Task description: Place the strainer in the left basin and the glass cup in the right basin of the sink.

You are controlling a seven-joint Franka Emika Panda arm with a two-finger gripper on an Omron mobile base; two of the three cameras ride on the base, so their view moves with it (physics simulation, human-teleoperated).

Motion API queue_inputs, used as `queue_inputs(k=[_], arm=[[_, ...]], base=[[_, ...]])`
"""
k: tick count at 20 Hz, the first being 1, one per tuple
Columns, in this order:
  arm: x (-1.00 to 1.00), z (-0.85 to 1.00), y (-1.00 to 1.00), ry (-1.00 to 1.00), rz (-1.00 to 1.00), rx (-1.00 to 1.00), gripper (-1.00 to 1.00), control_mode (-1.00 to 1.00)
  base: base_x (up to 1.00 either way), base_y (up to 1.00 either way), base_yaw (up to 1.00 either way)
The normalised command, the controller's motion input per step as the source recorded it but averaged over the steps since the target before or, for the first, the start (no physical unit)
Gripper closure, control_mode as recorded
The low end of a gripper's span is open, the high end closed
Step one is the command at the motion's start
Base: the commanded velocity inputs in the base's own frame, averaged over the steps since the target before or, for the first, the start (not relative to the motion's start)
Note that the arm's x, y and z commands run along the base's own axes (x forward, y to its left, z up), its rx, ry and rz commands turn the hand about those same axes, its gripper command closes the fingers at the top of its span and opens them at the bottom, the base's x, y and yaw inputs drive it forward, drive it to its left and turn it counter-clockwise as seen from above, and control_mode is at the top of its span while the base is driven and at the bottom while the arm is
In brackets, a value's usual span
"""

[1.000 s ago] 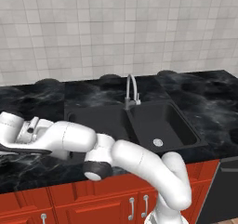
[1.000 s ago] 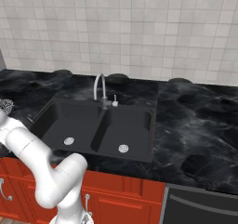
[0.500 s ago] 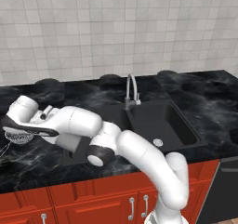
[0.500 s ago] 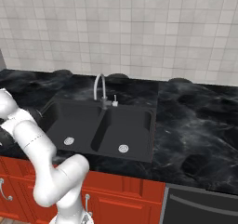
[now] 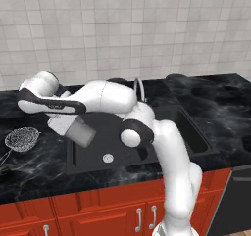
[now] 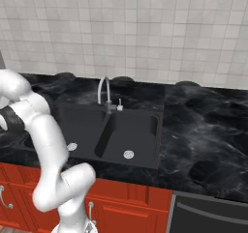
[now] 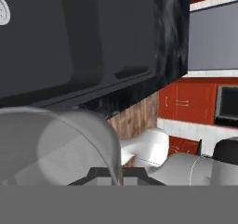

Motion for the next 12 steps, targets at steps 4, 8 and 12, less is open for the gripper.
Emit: queue_inputs(k=[4, 8, 12], arm=[[-0.54, 0.46, -0.49, -0.23, 0.11, 0.32, 1.0, -1.0], [-0.56, 0.39, -0.74, -0.23, 0.09, 0.32, 1.0, -1.0], [-0.45, 0.23, -0.73, -0.2, 0.09, 0.32, 1.0, -1.0]], base=[[0.0, 0.0, 0.0], [0.0, 0.0, 0.0], [0.0, 0.0, 0.0]])
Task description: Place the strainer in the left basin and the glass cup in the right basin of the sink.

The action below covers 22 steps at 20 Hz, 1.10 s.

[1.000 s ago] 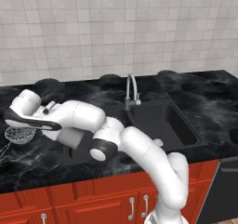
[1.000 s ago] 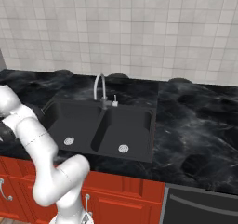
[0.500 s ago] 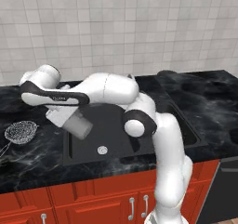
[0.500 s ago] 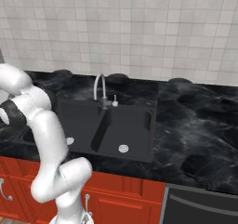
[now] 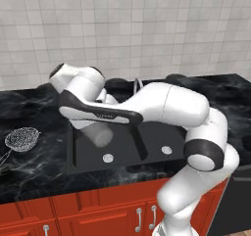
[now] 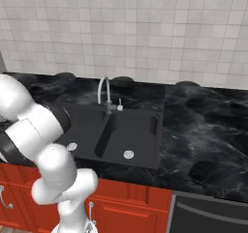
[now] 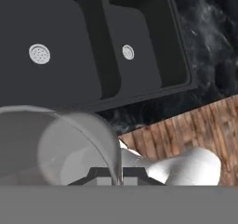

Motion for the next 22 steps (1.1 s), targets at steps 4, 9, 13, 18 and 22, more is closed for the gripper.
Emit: queue_inputs(k=[4, 9, 13, 18, 22], arm=[[-0.16, 0.04, -0.66, -0.13, 0.06, 0.3, 1.0, -1.0], [-0.03, 0.16, -0.54, -0.1, 0.03, 0.25, 1.0, -1.0], [-0.07, 0.05, -0.66, -0.09, 0.07, 0.22, 1.0, -1.0], [0.0, 0.0, -0.71, -0.02, 0.07, 0.25, 1.0, -1.0], [0.0, 0.0, -0.62, 0.0, 0.05, 0.16, 1.0, -1.0]], base=[[0.0, 0.0, 0.0], [0.0, 0.0, 0.0], [0.0, 0.0, 0.0], [0.0, 0.0, 0.0], [0.0, 0.0, 0.0]])
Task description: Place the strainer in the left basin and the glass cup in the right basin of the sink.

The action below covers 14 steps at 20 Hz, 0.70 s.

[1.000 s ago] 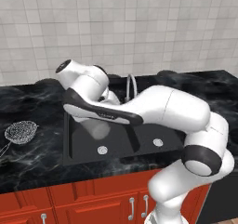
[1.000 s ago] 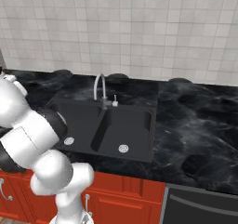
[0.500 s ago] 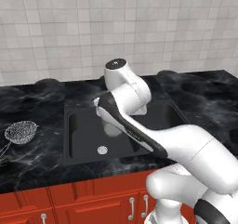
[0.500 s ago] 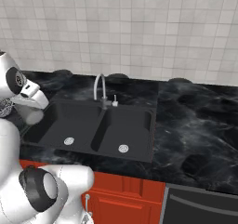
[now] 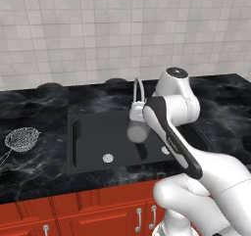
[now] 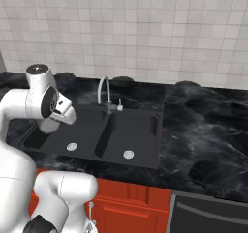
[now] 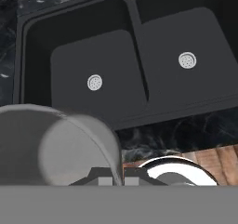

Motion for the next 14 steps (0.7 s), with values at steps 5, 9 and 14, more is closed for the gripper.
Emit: queue_inputs(k=[5, 9, 14], arm=[[0.0, 0.0, -0.57, 0.0, 0.02, 0.03, 1.0, -1.0], [0.0, 0.0, -0.61, 0.0, 0.01, 0.0, 1.0, -1.0], [0.04, -0.03, -0.54, 0.0, 0.03, 0.0, 1.0, -1.0]], base=[[0.0, 0.0, 0.0], [0.0, 0.0, 0.0], [0.0, 0.0, 0.0]])
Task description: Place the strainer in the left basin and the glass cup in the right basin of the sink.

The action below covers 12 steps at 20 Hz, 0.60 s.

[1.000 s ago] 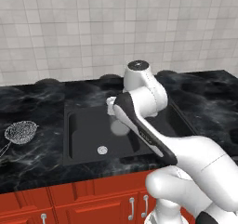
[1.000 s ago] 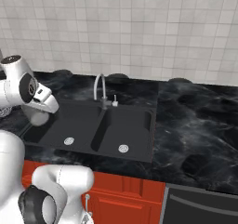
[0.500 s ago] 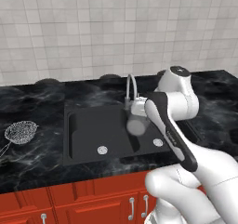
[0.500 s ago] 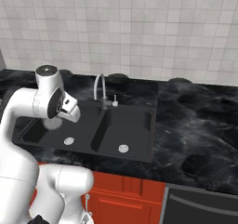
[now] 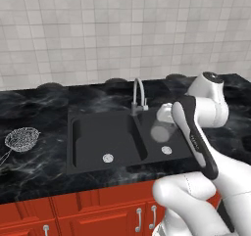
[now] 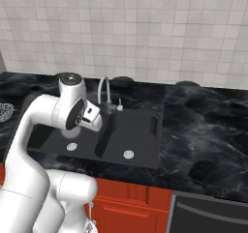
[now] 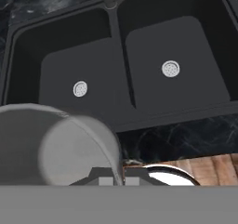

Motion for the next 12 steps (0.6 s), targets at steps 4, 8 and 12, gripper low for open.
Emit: queue_inputs(k=[4, 8, 12], arm=[[0.06, -0.14, -0.6, 0.0, 0.05, 0.0, 1.0, -1.0], [0.11, -0.21, -0.55, 0.0, 0.04, 0.0, 1.0, -1.0], [0.3, -0.28, -0.43, 0.0, 0.02, 0.0, 1.0, -1.0]], base=[[0.0, 0.0, 0.0], [0.0, 0.0, 0.0], [0.0, 0.0, 0.0]])
